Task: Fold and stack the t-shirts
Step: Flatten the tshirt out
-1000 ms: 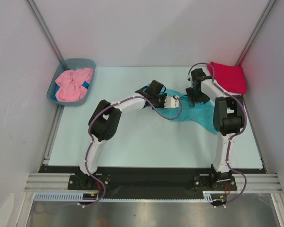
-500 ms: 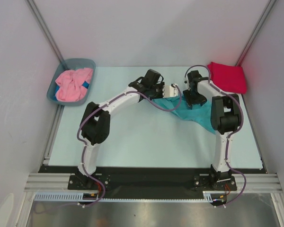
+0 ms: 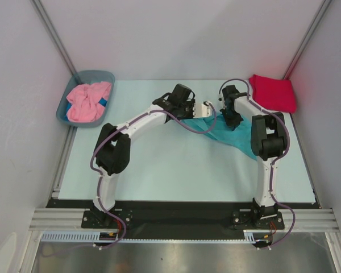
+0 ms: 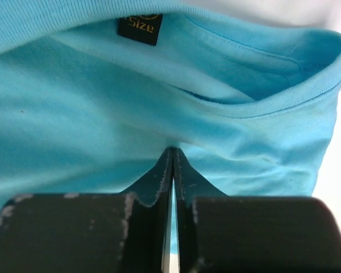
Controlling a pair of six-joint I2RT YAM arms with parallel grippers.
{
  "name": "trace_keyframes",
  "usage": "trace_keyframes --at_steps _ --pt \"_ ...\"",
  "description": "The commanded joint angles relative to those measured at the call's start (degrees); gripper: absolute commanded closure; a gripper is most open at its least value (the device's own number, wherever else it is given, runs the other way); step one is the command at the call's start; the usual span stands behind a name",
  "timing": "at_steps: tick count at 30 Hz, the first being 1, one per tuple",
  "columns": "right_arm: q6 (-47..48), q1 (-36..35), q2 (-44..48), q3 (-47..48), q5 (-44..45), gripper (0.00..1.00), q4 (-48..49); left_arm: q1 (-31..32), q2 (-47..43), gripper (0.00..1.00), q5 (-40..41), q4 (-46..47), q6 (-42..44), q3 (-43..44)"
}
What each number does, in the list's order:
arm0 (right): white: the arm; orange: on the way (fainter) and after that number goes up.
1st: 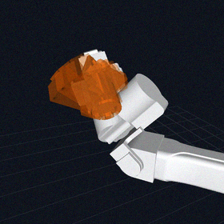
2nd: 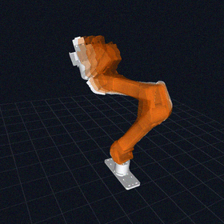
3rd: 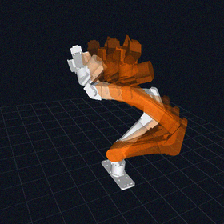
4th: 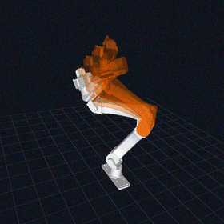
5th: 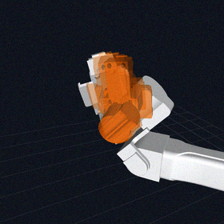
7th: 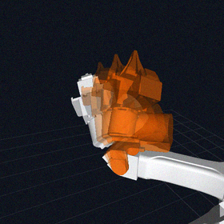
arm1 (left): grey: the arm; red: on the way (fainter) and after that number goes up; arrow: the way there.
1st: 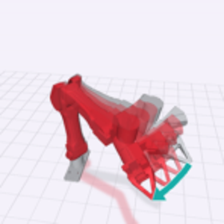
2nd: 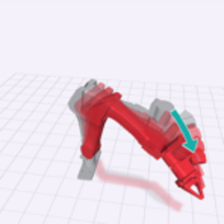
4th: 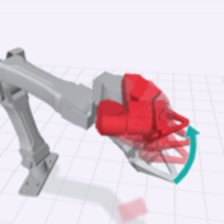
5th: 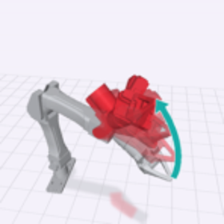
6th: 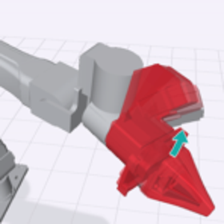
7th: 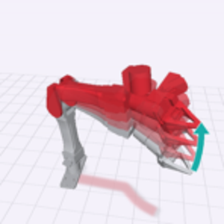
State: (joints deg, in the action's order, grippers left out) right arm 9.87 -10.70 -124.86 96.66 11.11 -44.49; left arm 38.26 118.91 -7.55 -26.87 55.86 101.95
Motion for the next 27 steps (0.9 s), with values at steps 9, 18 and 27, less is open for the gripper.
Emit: trace_keyframes --at_steps 9,18,27 --pt "-0.6 0.5 -1.9 1.2 0.7 1.00 0.0 -2.5 -7.3 0.92 4.1 -6.1 4.5 1.3" --pt "-0.4 0.4 -2.1 2.0 0.9 1.00 -0.5 -3.1 -11.7 0.83 6.6 -15.1 9.3 3.1" --pt "-0.4 0.5 -2.2 3.1 0.8 1.00 -0.7 -4.4 -14.8 0.81 6.6 -23.6 13.0 4.3"
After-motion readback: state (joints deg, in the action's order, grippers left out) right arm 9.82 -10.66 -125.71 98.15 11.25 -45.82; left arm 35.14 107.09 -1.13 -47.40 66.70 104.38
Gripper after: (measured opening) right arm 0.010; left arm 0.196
